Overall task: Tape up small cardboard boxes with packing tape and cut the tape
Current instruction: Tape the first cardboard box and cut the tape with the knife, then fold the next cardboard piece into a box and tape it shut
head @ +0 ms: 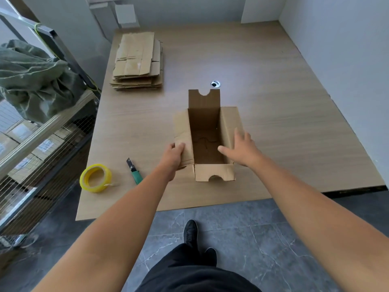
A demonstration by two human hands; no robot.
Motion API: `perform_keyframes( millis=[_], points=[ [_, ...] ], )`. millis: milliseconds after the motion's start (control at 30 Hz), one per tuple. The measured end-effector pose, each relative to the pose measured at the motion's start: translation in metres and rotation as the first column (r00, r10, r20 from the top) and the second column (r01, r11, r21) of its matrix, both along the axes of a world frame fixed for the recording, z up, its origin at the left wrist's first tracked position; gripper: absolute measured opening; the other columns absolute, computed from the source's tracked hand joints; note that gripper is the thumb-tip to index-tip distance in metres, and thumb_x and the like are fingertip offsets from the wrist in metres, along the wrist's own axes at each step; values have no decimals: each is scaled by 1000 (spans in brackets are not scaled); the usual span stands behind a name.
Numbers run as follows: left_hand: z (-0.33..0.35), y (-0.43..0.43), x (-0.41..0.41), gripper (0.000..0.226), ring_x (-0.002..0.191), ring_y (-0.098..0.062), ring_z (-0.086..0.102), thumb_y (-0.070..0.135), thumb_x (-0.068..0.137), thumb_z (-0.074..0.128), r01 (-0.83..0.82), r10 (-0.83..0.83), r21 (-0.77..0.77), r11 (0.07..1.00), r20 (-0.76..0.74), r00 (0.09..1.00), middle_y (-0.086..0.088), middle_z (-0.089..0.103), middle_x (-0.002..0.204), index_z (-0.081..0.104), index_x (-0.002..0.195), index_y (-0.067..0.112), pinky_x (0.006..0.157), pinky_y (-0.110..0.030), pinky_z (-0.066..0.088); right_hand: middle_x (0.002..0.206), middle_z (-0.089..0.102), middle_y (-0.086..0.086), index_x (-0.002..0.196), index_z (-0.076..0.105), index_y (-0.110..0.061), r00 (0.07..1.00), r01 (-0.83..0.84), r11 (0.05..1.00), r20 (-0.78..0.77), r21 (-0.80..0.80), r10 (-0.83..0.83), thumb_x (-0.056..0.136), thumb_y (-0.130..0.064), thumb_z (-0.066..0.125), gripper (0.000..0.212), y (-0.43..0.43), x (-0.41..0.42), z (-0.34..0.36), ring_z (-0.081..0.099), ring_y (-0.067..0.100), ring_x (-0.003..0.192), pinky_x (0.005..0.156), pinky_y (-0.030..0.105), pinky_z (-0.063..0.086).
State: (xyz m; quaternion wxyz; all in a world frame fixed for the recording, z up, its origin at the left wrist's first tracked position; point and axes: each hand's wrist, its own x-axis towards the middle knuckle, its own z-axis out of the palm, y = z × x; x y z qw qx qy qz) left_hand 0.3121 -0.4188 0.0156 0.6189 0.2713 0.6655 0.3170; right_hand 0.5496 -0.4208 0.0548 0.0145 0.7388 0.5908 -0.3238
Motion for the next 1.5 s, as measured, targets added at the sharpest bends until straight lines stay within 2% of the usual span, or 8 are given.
perform_keyframes(
  millis=[100,200,367,533,967,1100,1367,1500],
  points=[
    [-5,14,17,41,94,-21,66,53,99,52,27,-28,-26,999,-45,999,-4,64,112,49,127,23,75,-43,62,168,-9,8,158,-19,-27,975,74,997,-209,-15,-75,93,-51,62,106,-6,2,-26,7,29,155,123,47,17],
    [1,28,30,47,99,-20,70,61,88,64,-7,9,-11,1000,160,987,-1,71,111,58,122,29,78,-42,61,161,10,5,160,-6,-31,950,234,965,-240,120,-200,99,-34,55,86,1,13,-33,29,30,147,118,44,27],
    [18,68,63,37,100,-23,70,22,90,69,92,-122,117,989,291,949,0,73,113,59,124,33,76,-42,60,159,13,4,160,8,-31,943,306,932,-196,191,-270,100,-41,52,75,32,56,-23,26,30,147,117,46,30],
    [35,152,135,21,94,-26,69,14,103,51,40,-61,86,995,258,964,-3,72,107,61,114,29,76,-48,59,168,-6,13,160,19,-26,981,160,951,69,263,-184,100,-56,46,72,92,125,0,-5,31,155,124,44,4],
    [56,456,410,26,96,-28,64,17,106,41,32,-47,94,995,161,986,-6,61,115,46,130,25,57,-42,54,167,20,7,159,25,-15,981,-29,896,184,444,-59,103,-48,41,67,354,354,34,8,26,155,125,42,4],
    [56,512,465,27,94,-29,63,15,105,40,42,-59,123,991,141,988,-6,62,111,45,129,26,75,-51,55,167,18,8,160,23,-17,975,-55,891,217,451,-50,103,-49,37,66,420,388,36,4,25,156,126,43,3],
    [71,551,447,68,125,-31,50,61,96,50,363,-344,77,929,-188,920,-4,46,143,37,147,17,97,-52,46,167,20,7,159,25,-18,991,-4,882,122,470,-61,106,-44,33,60,488,396,61,5,25,156,126,46,2],
    [89,556,359,58,137,-27,43,55,101,44,662,-276,210,720,-788,550,-4,48,150,45,146,19,110,-44,36,168,18,6,160,24,-20,977,-156,880,203,449,69,105,-47,30,61,507,326,67,3,25,156,125,46,1]
  ],
)
